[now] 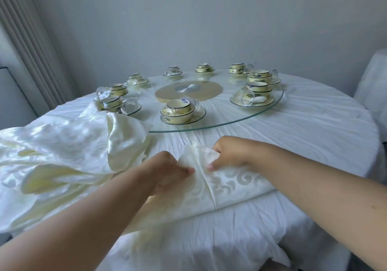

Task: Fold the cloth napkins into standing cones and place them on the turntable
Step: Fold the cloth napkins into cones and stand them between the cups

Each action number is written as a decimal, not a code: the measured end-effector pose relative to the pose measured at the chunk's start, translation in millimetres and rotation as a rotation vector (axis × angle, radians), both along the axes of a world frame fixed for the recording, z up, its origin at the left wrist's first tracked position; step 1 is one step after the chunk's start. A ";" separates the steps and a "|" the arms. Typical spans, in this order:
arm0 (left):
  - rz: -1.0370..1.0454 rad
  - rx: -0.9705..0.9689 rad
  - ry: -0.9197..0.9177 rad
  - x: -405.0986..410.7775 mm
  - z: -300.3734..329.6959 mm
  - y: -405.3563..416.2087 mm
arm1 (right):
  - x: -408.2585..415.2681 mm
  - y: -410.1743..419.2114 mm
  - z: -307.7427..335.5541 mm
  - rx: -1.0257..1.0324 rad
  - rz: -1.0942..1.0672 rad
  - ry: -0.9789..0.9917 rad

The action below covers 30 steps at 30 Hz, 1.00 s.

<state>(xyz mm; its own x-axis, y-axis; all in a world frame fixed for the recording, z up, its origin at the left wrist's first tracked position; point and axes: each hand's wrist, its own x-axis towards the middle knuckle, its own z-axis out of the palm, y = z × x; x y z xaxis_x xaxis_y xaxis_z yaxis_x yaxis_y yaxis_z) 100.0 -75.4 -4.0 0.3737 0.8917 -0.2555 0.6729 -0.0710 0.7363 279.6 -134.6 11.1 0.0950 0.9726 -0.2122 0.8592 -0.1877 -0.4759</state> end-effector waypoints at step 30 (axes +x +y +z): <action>0.025 0.374 0.279 1.9 -21.5 7.5 | -6.7 18.5 -26.3 0.053 -0.085 -0.243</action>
